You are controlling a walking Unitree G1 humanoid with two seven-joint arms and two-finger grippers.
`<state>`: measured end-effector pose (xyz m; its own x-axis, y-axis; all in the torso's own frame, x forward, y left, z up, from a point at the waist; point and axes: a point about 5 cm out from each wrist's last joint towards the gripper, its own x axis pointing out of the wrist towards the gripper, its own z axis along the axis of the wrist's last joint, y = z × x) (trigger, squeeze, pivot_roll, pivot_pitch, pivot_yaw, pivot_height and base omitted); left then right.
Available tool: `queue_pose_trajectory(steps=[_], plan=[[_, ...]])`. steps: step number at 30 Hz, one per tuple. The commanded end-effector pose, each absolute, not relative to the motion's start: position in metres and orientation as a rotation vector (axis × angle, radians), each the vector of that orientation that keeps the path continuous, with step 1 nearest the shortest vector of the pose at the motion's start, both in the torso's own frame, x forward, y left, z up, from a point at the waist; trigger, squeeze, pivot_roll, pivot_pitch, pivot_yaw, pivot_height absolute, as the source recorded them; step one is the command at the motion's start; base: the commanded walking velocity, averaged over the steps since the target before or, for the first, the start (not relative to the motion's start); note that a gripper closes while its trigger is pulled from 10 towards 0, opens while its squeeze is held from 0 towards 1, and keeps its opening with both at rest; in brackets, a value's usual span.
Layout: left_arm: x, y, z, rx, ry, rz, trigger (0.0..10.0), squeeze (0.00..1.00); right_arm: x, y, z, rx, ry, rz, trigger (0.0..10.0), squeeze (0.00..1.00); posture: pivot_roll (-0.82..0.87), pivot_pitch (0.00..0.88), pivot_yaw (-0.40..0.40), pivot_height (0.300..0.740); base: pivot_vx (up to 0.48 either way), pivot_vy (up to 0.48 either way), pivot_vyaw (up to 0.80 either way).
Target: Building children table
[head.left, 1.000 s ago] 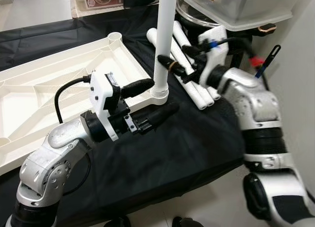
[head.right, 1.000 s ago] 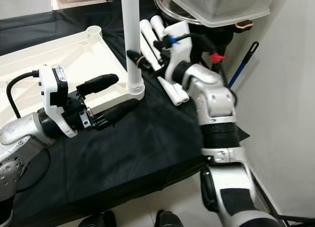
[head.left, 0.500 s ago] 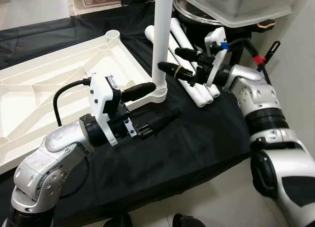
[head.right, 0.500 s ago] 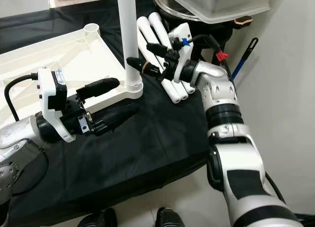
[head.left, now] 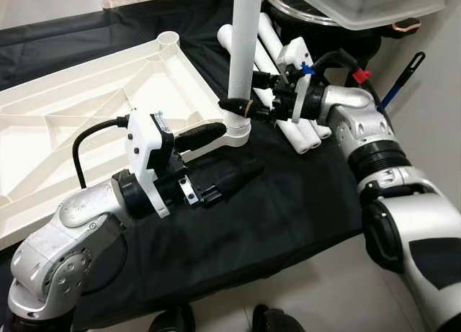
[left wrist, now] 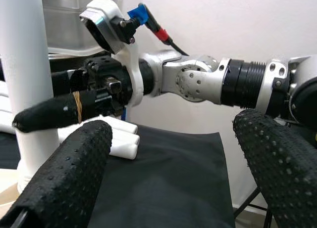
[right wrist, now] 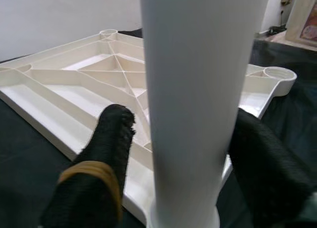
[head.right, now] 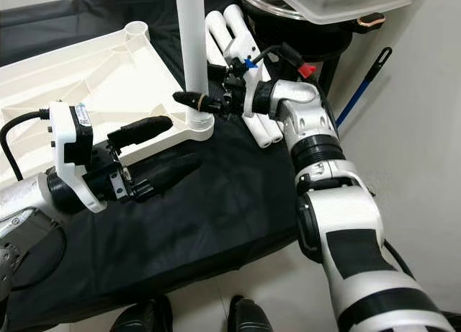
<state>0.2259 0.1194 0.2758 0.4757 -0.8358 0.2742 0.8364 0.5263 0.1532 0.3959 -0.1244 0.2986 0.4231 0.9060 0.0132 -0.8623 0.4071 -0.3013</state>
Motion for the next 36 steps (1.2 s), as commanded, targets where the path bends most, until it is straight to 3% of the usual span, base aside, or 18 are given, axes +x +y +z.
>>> queue_pose_trajectory(steps=[1,12,18,22,36], plan=[[0.222,0.12,0.275,0.001,-0.32,-1.031,10.0,0.0,0.396,-0.123,0.299,-0.292,-0.188,1.131,0.0,0.0,0.07,0.285,-0.045,0.74,0.0,0.0,0.0],[0.224,0.118,0.274,-0.007,-0.323,-1.03,10.0,0.0,0.4,-0.119,0.301,-0.34,-0.22,1.027,0.0,0.0,0.04,0.274,-0.045,0.74,0.0,0.0,0.0],[0.226,0.117,0.274,-0.01,-0.331,-1.03,10.0,0.0,0.406,-0.094,0.283,-0.275,-0.205,0.805,0.0,0.0,0.03,0.26,-0.047,0.74,0.0,0.0,0.0],[0.227,0.116,0.274,-0.012,-0.335,-1.033,10.0,0.0,0.401,-0.072,0.27,-0.211,-0.17,0.766,0.0,0.0,0.02,0.257,-0.046,0.74,0.0,0.0,0.0],[0.228,0.114,0.274,-0.018,-0.345,-1.033,10.0,0.0,0.388,-0.05,0.248,-0.17,-0.06,0.609,0.0,0.0,0.01,0.246,-0.058,0.74,0.0,0.0,0.0]])
